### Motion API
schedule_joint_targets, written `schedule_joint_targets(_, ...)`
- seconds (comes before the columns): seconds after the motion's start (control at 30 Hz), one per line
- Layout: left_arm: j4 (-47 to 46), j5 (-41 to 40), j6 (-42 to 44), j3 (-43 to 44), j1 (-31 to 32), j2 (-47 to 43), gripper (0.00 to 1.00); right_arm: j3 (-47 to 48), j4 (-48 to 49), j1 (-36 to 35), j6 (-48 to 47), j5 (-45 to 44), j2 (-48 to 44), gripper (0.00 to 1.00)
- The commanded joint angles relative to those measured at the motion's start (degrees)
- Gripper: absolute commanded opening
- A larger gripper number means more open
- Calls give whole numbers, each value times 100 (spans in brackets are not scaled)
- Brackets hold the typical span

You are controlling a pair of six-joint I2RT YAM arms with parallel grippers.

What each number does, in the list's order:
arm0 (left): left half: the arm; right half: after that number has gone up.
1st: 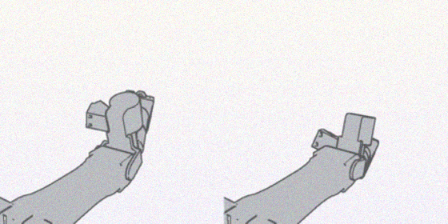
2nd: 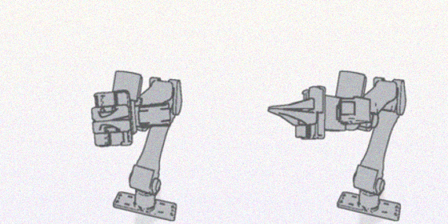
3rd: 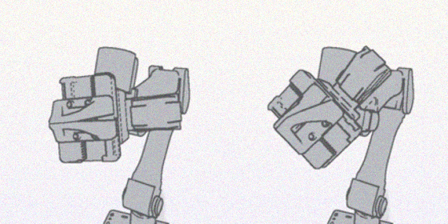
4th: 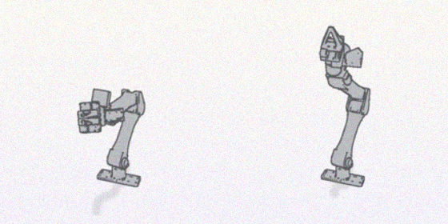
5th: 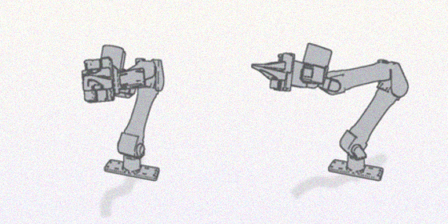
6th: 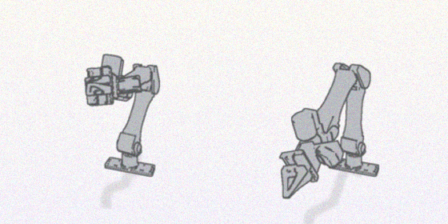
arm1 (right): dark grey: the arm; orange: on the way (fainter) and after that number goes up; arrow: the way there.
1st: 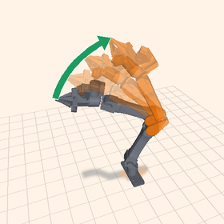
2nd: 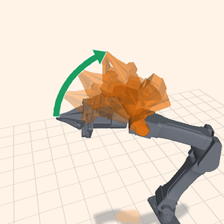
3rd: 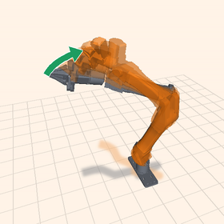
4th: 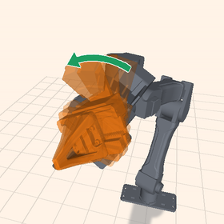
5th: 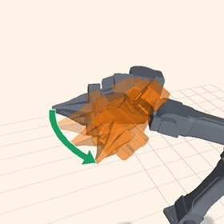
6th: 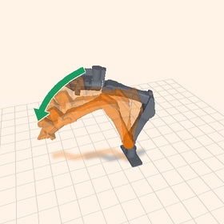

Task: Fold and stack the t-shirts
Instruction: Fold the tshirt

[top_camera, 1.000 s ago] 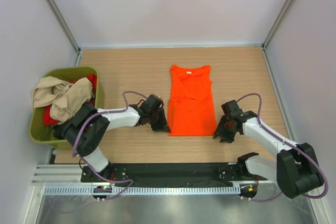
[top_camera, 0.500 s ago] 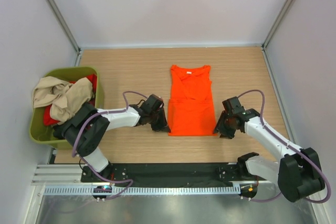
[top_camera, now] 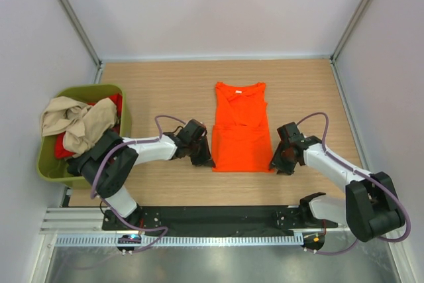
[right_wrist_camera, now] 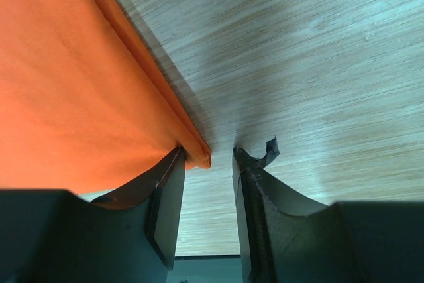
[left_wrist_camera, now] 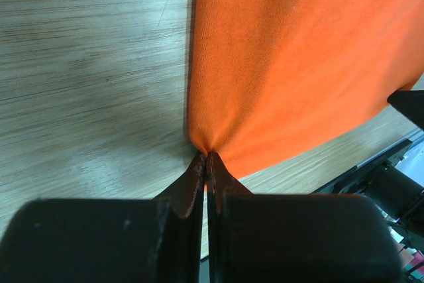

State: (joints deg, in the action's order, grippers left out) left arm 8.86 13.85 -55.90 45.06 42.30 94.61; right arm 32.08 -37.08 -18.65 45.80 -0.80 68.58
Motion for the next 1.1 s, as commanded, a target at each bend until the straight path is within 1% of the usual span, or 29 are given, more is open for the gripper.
schedule_joint_targets(0.0,537,-550,97,-94,6,-21,3,-44,87,-33,-53,-245,-116,41)
schedule_joint_targets(0.03,564,-532,105,-85,6,-65,13,-35,113,-33,-71,-219,-125,40)
schedule_joint_targets(0.07,581,-532,97,-94,6,-161,17,-9,122,-24,-124,-219,-99,38)
schedule_joint_targets(0.1,590,-541,105,-102,6,-232,25,-17,139,-33,-133,-210,-99,37)
schedule_joint_targets(0.17,643,-550,132,-155,15,-355,34,-96,192,-33,-133,-131,-108,35)
schedule_joint_targets(0.27,617,-593,448,-147,172,-610,40,-262,306,-33,-107,-79,-143,33)
schedule_joint_targets(0.4,582,-611,334,-199,392,-593,42,-395,421,-33,-71,-43,-143,32)
schedule_joint_targets(0.6,415,-646,80,-348,524,-215,38,-413,474,-33,-80,-26,-169,28)
schedule_joint_targets(0.77,283,-822,-44,-410,560,13,33,-492,430,-24,-89,-26,-318,19)
schedule_joint_targets(0.83,257,-840,-53,-384,560,49,21,-518,403,-33,-98,-8,-371,16)
schedule_joint_targets(0.87,256,-831,-53,-375,568,58,15,-544,386,-33,-98,1,-415,12)
schedule_joint_targets(0.9,256,-796,-53,-375,568,40,6,-544,386,-24,-89,9,-441,8)
schedule_joint_targets(0.93,274,-787,-53,-375,568,5,2,-562,360,-24,-89,1,-468,1)
schedule_joint_targets(0.97,300,-778,-61,-401,577,-91,0,-553,333,-33,-89,9,-529,1)
schedule_joint_targets(1.07,493,-769,-105,-436,577,-328,0,-475,97,-33,-89,9,-696,1)
